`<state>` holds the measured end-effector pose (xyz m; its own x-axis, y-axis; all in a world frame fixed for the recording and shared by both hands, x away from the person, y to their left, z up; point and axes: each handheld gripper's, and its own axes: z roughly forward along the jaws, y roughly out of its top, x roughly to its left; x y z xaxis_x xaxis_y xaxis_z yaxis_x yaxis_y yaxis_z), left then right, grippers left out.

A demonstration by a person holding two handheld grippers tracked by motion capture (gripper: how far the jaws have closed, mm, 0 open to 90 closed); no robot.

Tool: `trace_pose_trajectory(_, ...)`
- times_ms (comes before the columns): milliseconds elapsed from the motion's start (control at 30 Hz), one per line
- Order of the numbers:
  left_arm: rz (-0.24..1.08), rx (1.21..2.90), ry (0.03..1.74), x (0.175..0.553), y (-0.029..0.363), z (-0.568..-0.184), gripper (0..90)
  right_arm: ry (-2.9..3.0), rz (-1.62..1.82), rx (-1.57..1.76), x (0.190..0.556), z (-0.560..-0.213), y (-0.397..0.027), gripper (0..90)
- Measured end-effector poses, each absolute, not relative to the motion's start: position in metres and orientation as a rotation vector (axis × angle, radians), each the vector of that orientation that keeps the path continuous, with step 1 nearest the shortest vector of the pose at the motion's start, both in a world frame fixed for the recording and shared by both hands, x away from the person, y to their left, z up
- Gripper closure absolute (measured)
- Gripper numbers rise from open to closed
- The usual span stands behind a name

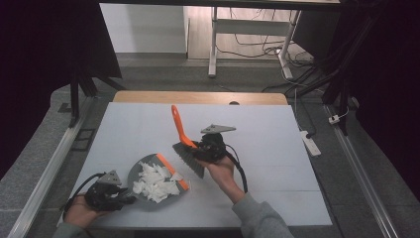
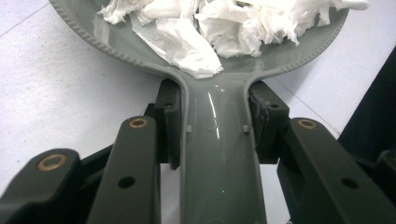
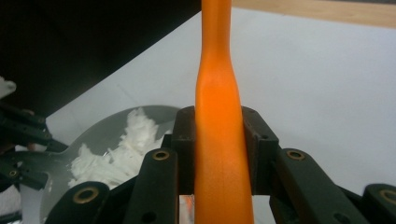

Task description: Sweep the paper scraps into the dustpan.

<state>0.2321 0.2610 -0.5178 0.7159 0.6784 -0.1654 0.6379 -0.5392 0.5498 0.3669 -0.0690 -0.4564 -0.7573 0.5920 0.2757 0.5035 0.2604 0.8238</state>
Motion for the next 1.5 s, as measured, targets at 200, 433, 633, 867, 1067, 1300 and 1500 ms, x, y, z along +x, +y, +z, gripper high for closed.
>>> trace_pose_trajectory(200, 0.095, 2.332, 0.991, 0.231, 0.261, -0.518, 61.9, 2.391, 1.509, 1.090, 0.372, -0.455, -0.085, 70.3)
trace_pose_trajectory(433, 0.091, 2.358, 0.955, 0.228, 0.263, -0.516, 61.9, 2.450, 1.363, 1.135, 0.367, -0.477, -0.084, 70.3)
trace_pose_trajectory(633, 0.082, 2.370, 0.934, 0.225, 0.261, -0.516, 61.9, 2.495, 1.334, 1.149, 0.358, -0.496, -0.070, 70.3)
trace_pose_trajectory(867, 0.077, 2.379, 0.933, 0.224, 0.258, -0.517, 61.9, 2.571, 1.406, 1.101, 0.344, -0.499, -0.023, 70.3)
trace_pose_trajectory(1067, 0.077, 2.372, 0.935, 0.224, 0.258, -0.517, 61.9, 2.614, 1.516, 1.011, 0.330, -0.485, 0.009, 70.3)
trace_pose_trajectory(1300, 0.070, 2.353, 0.939, 0.225, 0.259, -0.519, 61.9, 2.547, 1.550, 1.015, 0.336, -0.471, -0.008, 70.3)
trace_pose_trajectory(1500, 0.073, 2.346, 0.941, 0.226, 0.258, -0.520, 61.9, 2.518, 1.549, 1.039, 0.341, -0.467, -0.026, 70.3)
